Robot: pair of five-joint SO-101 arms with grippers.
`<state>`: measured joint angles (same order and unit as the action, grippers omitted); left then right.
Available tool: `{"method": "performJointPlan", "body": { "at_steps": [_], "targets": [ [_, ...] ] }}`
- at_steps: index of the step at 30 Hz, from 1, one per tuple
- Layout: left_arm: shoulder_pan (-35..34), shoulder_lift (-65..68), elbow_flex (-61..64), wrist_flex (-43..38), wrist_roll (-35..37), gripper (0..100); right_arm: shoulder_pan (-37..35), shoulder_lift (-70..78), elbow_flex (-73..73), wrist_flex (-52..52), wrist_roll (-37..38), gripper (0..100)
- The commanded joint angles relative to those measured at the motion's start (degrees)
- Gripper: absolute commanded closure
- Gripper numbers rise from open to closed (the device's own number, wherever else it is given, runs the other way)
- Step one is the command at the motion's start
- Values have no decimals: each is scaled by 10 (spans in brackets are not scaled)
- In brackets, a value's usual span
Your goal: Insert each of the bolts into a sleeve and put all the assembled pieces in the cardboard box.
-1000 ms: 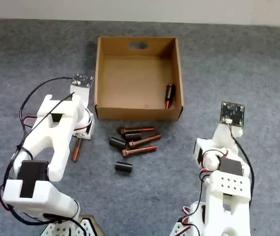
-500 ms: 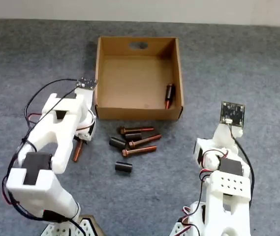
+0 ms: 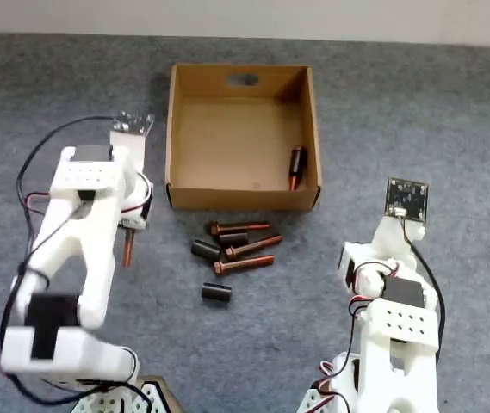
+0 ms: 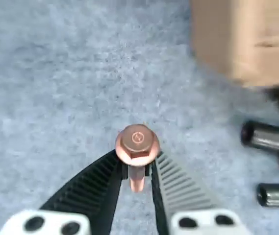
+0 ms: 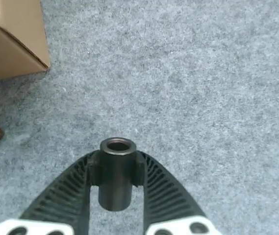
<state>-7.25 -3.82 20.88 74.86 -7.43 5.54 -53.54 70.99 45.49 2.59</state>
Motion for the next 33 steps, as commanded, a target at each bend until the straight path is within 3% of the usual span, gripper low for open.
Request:
{"method": "performJointPlan", "body": {
  "at_steps": [1,9,15,24,27,33],
  "targets": [
    [-9,-88,-14,8,-3,934,-39,-27,-36,27,-6,993],
    [-8,-145,-15,11,-3,934,-214,-168,-50,56,-6,993],
    [-7,-173,-16,11,1,934,-328,-230,-29,-64,-6,993],
    [-7,-247,-14,8,1,937,-396,-230,109,-295,-6,993],
    [-7,-279,-14,-9,0,998,-400,-230,140,-327,-6,993],
    [14,-331,-14,-63,1,993,-400,-229,160,-336,-6,993]
  ]
}}
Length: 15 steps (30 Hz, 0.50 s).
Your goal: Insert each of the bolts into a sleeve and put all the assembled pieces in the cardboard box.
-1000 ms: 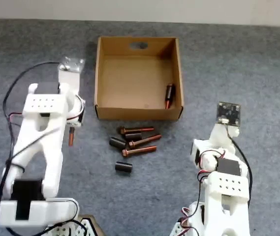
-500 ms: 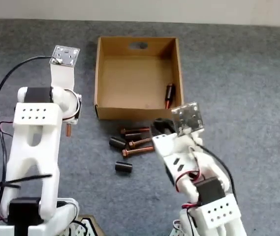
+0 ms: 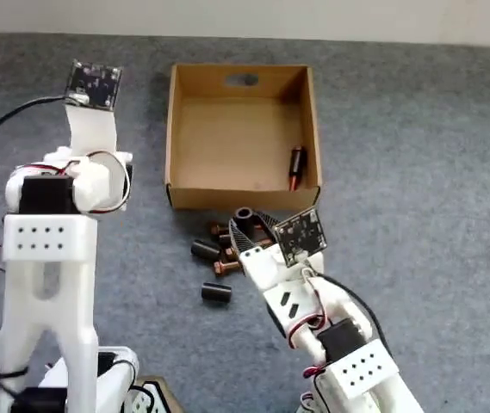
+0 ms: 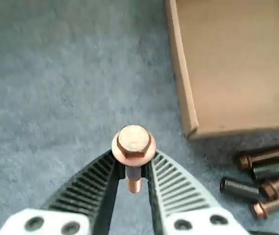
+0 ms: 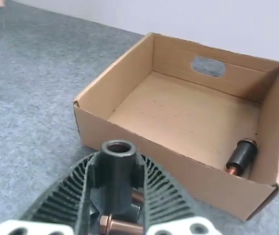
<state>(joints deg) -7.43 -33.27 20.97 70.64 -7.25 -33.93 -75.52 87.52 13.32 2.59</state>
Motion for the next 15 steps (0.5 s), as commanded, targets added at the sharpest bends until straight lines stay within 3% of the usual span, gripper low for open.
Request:
{"method": "performJointPlan", "body": {
  "at_steps": [1,8,15],
  "targets": [
    [29,-44,-15,-19,-1,993,-6,-8,-5,-14,-6,993],
    [153,-75,-15,-19,6,992,-3,-7,-2,-14,-6,993],
    [175,-126,-15,-25,274,992,-3,-11,15,-17,-6,993]
  ]
}}
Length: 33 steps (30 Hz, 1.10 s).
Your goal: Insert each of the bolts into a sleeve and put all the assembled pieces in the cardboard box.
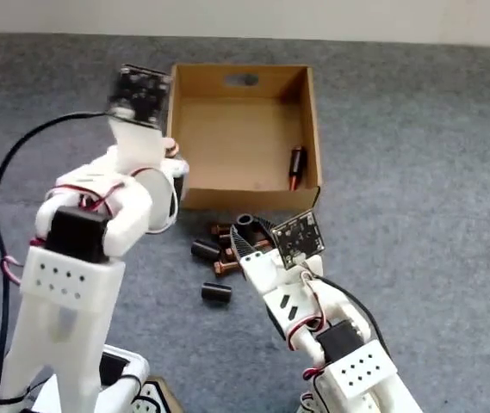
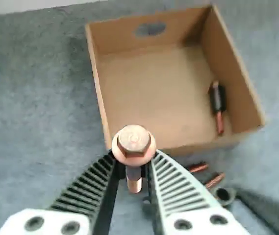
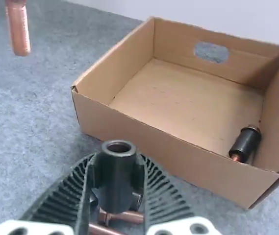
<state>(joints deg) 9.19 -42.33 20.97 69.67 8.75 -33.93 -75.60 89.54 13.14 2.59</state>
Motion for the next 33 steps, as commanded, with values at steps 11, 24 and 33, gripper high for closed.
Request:
{"method": "performJointPlan", "body": {
  "at_steps": [11,24,33],
  "targets": [
    [109,-79,-14,-41,140,992,-2,-10,-28,-68,-7,993],
    [125,-85,102,-217,138,992,21,-11,-29,-119,-6,993],
    [129,-85,104,-222,140,992,53,-11,-32,-120,-58,993]
  ]
}}
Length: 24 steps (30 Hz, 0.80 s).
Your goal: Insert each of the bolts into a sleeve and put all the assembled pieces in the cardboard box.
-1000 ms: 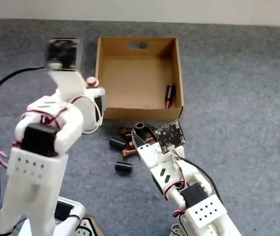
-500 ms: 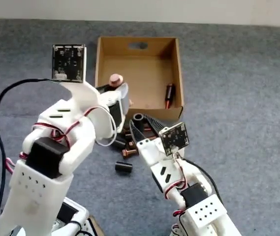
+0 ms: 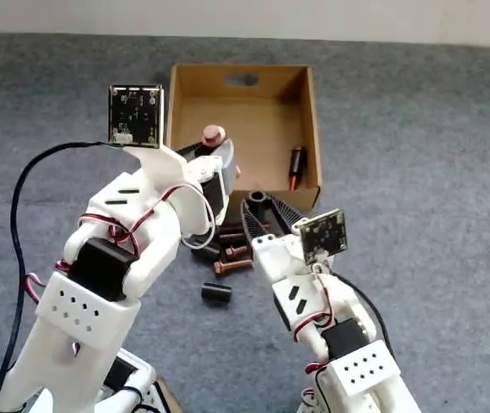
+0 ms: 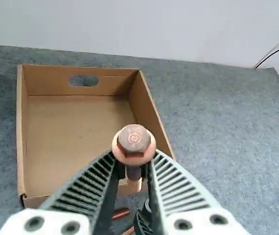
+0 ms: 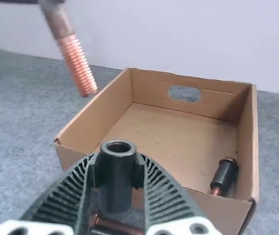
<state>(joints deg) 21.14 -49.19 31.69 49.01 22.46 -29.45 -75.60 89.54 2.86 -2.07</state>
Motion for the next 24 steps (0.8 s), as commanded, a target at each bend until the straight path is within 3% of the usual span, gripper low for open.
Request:
{"method": "performJointPlan", "body": {
  "at_steps": [1,12,19,24],
  "targets": [
    [9,-16,-4,-16,4,992,9,-11,-32,-17,-12,993],
    [76,-10,-6,-16,-1,992,10,-11,-27,-17,-12,993],
    [79,-10,-4,-16,-113,992,10,-11,-27,-17,-12,993],
    [79,-10,-3,-16,-115,992,10,-11,-27,-17,-12,993]
  ]
}}
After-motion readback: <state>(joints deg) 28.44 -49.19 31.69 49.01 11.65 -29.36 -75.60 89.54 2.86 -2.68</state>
